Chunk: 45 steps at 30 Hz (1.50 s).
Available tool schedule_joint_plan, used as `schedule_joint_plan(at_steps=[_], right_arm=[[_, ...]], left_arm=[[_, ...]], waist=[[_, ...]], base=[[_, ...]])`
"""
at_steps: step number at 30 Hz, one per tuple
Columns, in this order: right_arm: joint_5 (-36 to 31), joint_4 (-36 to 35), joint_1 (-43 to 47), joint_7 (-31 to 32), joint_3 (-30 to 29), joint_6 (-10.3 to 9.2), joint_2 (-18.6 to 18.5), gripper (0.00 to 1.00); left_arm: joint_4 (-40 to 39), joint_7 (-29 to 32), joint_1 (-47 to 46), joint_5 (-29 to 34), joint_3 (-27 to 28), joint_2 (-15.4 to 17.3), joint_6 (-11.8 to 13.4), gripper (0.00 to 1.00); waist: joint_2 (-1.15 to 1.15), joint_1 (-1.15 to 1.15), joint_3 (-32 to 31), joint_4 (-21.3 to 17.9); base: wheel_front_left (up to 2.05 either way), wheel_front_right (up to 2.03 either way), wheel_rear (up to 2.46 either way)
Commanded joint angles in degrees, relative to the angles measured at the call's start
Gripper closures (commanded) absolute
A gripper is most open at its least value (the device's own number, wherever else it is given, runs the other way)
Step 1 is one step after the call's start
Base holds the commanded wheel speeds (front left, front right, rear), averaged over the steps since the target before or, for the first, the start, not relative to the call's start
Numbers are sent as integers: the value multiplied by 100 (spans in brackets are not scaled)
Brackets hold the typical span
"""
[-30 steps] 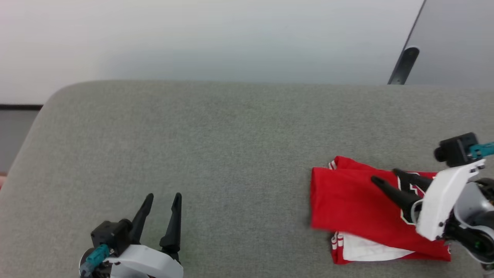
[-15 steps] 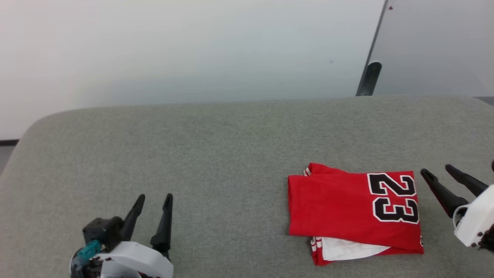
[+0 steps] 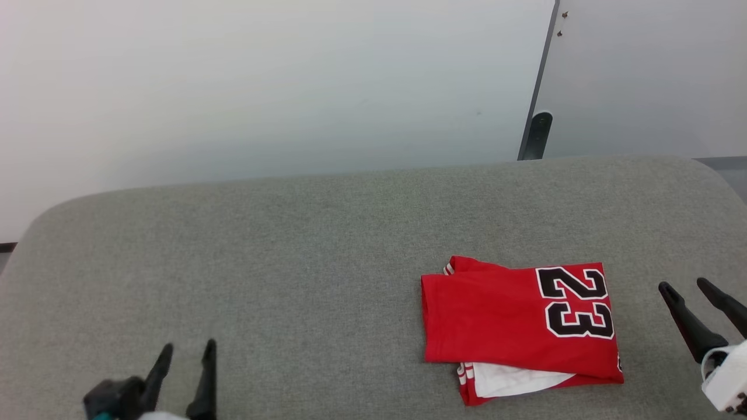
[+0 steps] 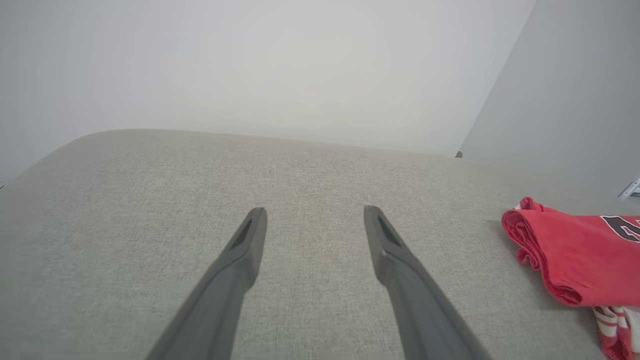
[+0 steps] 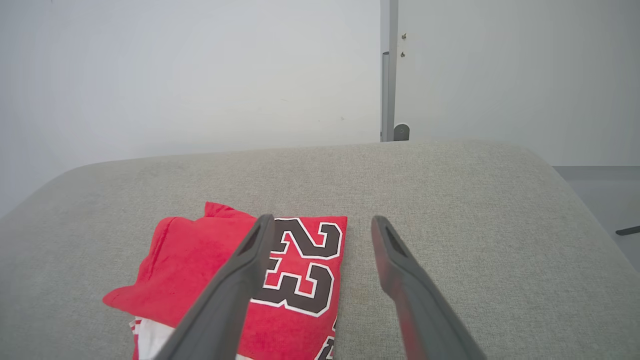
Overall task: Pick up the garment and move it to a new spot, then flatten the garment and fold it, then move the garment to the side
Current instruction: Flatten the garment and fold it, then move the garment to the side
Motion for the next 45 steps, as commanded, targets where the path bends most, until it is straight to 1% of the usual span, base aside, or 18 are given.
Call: schedule_joint_plan(at_steps=[1,9,12,27,33,35,37,41,45], right_arm=[[-78,-68,134,-31,-63,1,24,0],[-184,-406,537,-5,-401,1,87,0],[-235,-507,600,39,-494,1,131,0],[-350,-702,612,266,-584,0,257,0],[-364,-678,354,523,-527,1,186,0],[-402,-576,235,794,-531,0,143,0],[-404,-414,93,1238,-528,0,135,0],[-297,-133,-267,2386,-455,0,107,0],[-188,204,-645,3761,-212,0,34,0]], left_arm=[[-95,-16,195,32,56,30,71,0],[-754,-40,849,132,284,172,424,0],[-939,-8,962,120,316,198,498,0],[-1196,109,998,144,243,208,630,0],[-1226,108,850,139,168,131,649,0],[-1229,113,797,149,135,103,642,0],[-1221,116,725,159,101,69,633,0],[-1178,125,590,178,1,5,580,0],[-1131,110,432,191,-48,-49,549,0]], waist=[[0,0,-14,14],[0,0,28,81],[0,0,47,107],[0,0,78,181],[0,0,105,202],[0,0,138,229],[0,0,185,263],[0,0,307,357],[0,0,547,416]], base=[[0,0,0],[0,0,0],[0,0,0],[0,0,0],[0,0,0],[0,0,0],[0,0,0],[0,0,0],[0,0,0]])
